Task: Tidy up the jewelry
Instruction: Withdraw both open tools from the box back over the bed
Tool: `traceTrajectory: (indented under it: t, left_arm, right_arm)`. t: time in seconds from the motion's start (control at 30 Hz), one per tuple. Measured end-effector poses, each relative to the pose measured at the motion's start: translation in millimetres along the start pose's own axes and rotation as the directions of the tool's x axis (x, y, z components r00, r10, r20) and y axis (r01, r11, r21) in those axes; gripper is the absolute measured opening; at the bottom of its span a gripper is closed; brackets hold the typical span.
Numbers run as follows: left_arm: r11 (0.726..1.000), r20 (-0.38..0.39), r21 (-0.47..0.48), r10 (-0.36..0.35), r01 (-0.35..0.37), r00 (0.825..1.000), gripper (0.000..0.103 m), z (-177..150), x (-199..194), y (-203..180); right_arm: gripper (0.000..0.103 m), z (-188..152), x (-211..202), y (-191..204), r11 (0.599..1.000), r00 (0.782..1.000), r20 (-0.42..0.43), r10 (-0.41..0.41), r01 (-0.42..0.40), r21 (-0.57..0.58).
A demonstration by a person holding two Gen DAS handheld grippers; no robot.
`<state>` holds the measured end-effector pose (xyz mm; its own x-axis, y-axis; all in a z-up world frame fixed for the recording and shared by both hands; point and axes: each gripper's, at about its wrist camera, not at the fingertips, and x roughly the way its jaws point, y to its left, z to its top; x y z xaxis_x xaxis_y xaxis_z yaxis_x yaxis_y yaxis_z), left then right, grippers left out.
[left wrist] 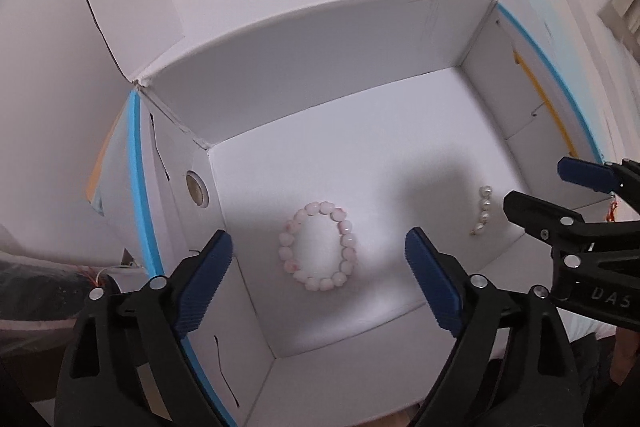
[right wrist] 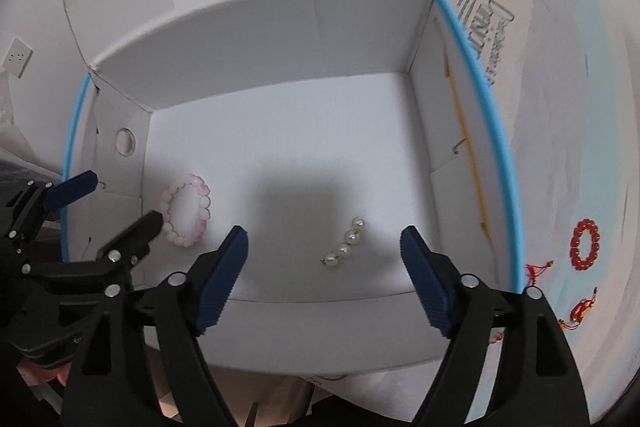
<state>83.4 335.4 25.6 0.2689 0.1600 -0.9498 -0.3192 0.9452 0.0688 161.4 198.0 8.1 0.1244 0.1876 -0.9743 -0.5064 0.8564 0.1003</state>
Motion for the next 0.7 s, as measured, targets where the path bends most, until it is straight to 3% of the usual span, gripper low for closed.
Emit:
traceTrajectory:
  t: [0.1, 0.17, 0.33, 0.7]
  left_arm:
    - [1.000, 0.033, -0.002, 0.007, -0.007, 0.999, 0.093, -2, -9, -5]
    - [1.000, 0.049, -0.008, 0.004, -0.003, 0.999, 0.097, -1, -14, -8]
    - [1.000, 0.088, 0.001, 0.003, -0.003, 0.996, 0.097, -1, -28, -22]
    - [1.000, 0.177, 0.027, -0.014, 0.009, 0.984, 0.097, -4, -65, -82]
  right_arm:
    - [0.079, 2, -13, 6, 1.000, 1.000, 0.028, -0.003, 0.003, -0.001]
    - [0.086, -2, -20, -2, 1.000, 0.998, 0.057, -0.002, 0.001, 0.010]
    - [0.093, -6, -49, -18, 1.000, 0.991, 0.133, -0.014, 0.012, 0.018]
    - [0.093, -41, -103, -66, 0.997, 0.969, 0.241, -0.058, 0.042, 0.069]
